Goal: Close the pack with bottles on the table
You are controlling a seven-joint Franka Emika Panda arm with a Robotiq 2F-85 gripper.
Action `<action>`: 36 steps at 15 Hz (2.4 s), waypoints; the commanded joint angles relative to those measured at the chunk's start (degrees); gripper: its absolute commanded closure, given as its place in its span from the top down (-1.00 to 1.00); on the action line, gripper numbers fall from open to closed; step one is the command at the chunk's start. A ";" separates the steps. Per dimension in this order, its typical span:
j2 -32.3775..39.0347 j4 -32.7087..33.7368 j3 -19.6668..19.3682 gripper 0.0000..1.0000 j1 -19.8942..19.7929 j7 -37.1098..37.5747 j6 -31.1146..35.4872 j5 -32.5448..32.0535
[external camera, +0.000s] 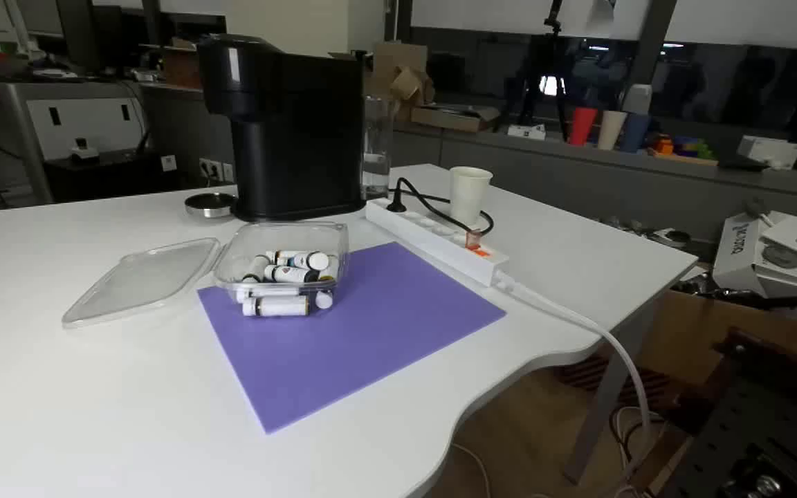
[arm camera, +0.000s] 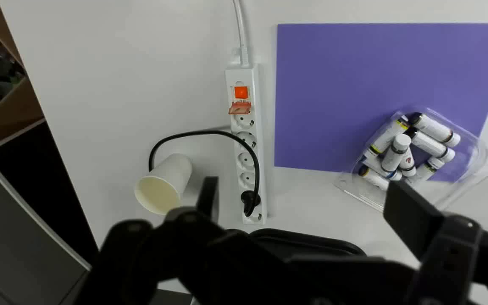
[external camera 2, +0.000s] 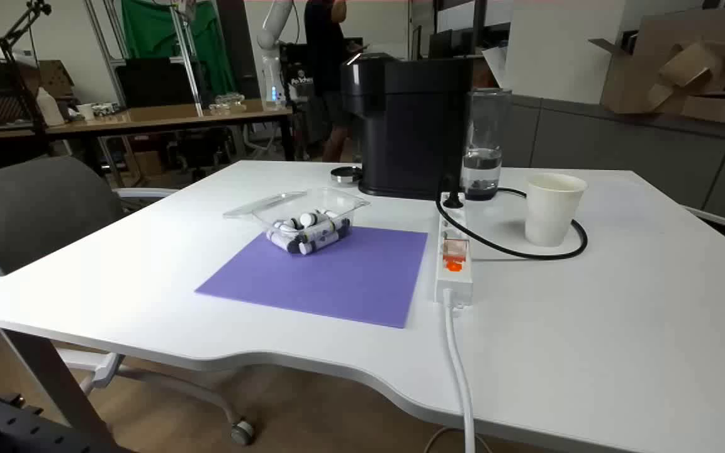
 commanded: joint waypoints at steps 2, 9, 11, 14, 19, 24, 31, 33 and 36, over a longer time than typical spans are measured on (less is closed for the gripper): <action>-0.01 0.13 -0.33 1.00 0.40 0.16 -0.23 -0.19; -0.01 0.13 -0.33 1.00 0.40 0.16 -0.23 -0.19; -0.01 0.13 -0.33 1.00 0.40 0.16 -0.23 -0.19; 2.75 -0.58 0.14 1.00 1.60 -0.17 5.07 -0.50; 13.56 -0.61 4.35 1.00 4.82 -1.88 17.69 -3.96; 26.96 1.46 10.45 1.00 7.23 0.29 27.32 -14.25; 33.50 3.83 12.93 1.00 7.52 9.03 30.29 -28.92; 34.09 4.62 12.93 1.00 7.49 9.06 30.26 -29.38; 36.52 5.97 12.84 1.00 8.20 10.39 28.42 -35.74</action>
